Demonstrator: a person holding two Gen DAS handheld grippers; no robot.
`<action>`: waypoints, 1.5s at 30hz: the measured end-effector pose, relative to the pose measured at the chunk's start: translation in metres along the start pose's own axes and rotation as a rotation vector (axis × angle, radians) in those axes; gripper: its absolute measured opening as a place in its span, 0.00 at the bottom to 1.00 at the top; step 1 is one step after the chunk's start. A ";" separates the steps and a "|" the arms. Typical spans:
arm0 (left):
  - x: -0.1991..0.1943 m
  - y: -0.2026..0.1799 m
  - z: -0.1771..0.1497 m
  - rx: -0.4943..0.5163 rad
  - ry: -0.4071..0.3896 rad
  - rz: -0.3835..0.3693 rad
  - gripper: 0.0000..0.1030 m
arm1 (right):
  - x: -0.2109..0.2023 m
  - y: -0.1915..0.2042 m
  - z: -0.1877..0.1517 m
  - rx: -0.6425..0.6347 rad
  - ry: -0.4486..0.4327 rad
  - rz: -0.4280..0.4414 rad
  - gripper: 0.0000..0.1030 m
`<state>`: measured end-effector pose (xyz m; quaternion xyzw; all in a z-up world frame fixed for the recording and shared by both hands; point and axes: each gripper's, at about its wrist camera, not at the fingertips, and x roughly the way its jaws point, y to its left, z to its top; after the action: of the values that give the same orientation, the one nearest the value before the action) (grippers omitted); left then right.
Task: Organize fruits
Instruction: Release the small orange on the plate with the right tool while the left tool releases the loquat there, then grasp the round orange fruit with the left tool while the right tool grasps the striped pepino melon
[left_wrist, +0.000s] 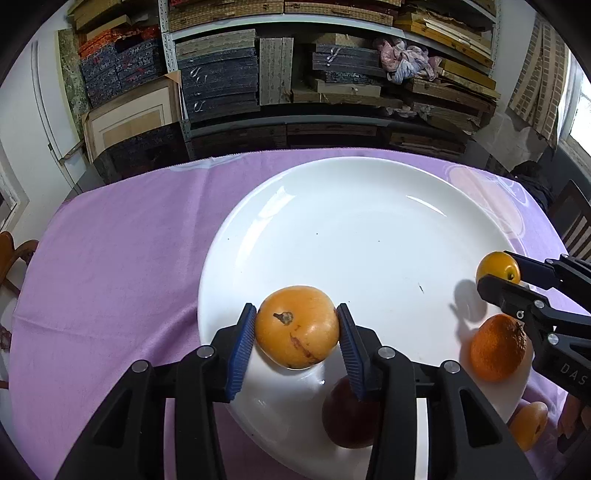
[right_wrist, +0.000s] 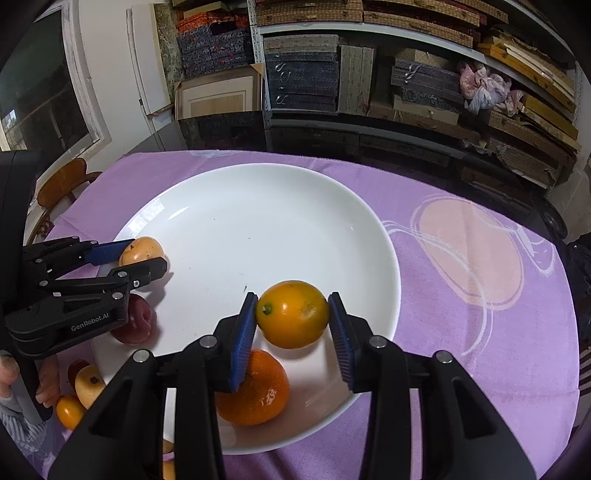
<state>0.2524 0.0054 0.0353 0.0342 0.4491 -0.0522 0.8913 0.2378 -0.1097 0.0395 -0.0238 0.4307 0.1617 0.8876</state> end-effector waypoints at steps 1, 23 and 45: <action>-0.001 0.000 0.001 -0.001 -0.007 0.001 0.44 | 0.002 0.001 0.000 -0.006 0.005 -0.001 0.37; -0.113 0.018 -0.129 0.007 -0.124 0.139 0.93 | -0.164 0.014 -0.135 -0.006 -0.392 -0.071 0.93; -0.094 0.025 -0.161 -0.023 -0.048 0.167 0.95 | -0.144 -0.002 -0.141 0.007 -0.334 -0.079 0.93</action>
<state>0.0717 0.0533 0.0156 0.0601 0.4236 0.0264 0.9035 0.0487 -0.1756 0.0624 -0.0102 0.2768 0.1269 0.9525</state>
